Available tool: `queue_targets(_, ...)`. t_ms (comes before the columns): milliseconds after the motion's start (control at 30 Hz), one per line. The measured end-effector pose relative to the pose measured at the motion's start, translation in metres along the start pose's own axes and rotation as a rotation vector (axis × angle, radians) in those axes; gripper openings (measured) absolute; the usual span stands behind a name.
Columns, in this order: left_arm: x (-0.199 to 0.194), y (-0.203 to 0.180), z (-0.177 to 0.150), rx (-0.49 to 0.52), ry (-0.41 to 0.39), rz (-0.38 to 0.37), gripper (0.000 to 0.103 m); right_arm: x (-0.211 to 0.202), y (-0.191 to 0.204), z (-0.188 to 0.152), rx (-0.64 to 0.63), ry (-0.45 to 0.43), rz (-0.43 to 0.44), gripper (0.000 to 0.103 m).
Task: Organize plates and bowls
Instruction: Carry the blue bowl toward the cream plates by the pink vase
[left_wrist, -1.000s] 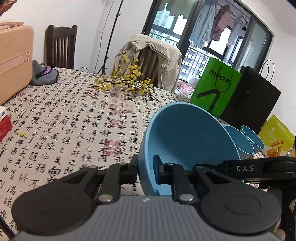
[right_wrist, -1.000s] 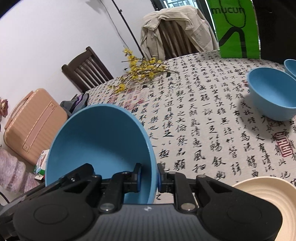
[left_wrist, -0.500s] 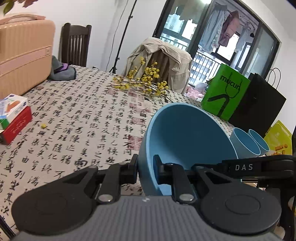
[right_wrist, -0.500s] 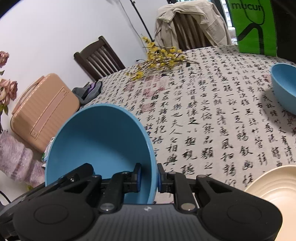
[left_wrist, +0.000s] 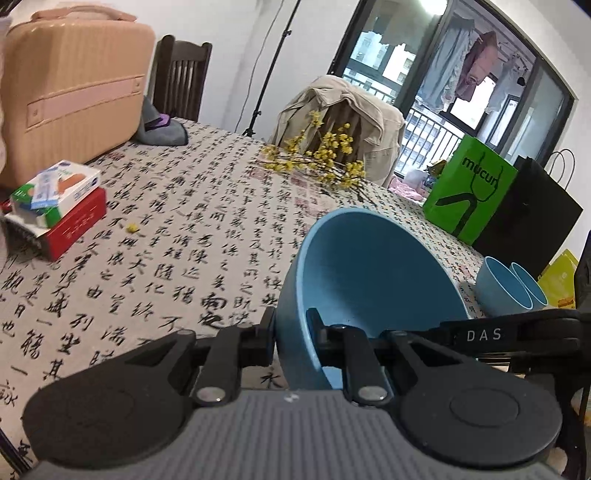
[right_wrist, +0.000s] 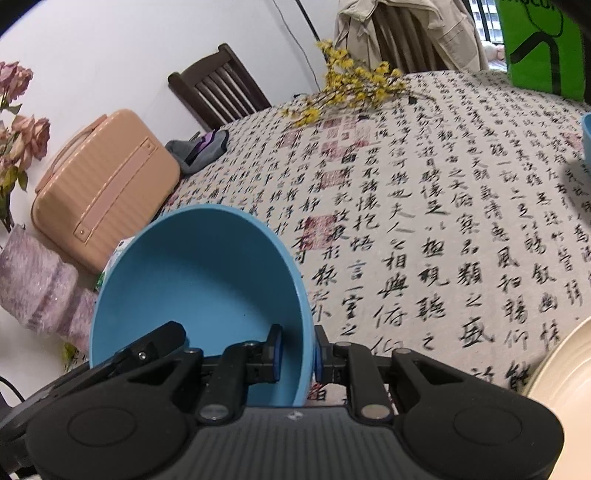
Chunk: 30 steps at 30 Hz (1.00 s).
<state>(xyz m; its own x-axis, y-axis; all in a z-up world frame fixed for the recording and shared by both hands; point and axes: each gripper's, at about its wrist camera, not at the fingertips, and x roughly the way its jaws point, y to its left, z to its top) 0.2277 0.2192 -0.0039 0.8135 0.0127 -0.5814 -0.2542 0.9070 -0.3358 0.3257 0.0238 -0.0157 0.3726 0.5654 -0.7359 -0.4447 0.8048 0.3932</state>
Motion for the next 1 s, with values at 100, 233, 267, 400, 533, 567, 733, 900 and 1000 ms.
queue_targets(100,-0.003,0.009,-0.004,-0.012,0.001,0.007,0.017,0.007,0.007,-0.004,-0.008,0.019,0.006,0.016)
queue_targets(233,-0.006,0.02,-0.01,-0.04,0.003,0.005,0.017,0.013,0.014,-0.009,-0.022,0.038,0.009,0.016)
queue_targets(267,-0.007,0.023,-0.012,-0.046,0.004,0.004,0.017,0.015,0.015,-0.01,-0.023,0.042,0.01,0.016)
queue_targets(400,-0.008,0.032,-0.017,-0.069,0.01,0.0,0.017,0.022,0.019,-0.014,-0.027,0.068,0.016,0.018)
queue_targets(533,-0.012,0.04,-0.022,-0.091,0.008,0.0,0.017,0.026,0.024,-0.019,-0.041,0.08,0.022,0.018)
queue_targets(567,-0.012,0.042,-0.023,-0.097,0.009,0.0,0.017,0.027,0.025,-0.019,-0.044,0.082,0.023,0.018)
queue_targets(733,-0.015,0.051,-0.03,-0.128,0.02,0.009,0.017,0.033,0.032,-0.024,-0.06,0.105,0.035,0.017)
queue_targets(900,-0.019,0.059,-0.037,-0.152,0.027,0.014,0.017,0.038,0.038,-0.027,-0.078,0.119,0.038,0.017)
queue_targets(1000,-0.019,0.062,-0.039,-0.156,0.031,0.024,0.017,0.04,0.039,-0.029,-0.081,0.128,0.042,0.017)
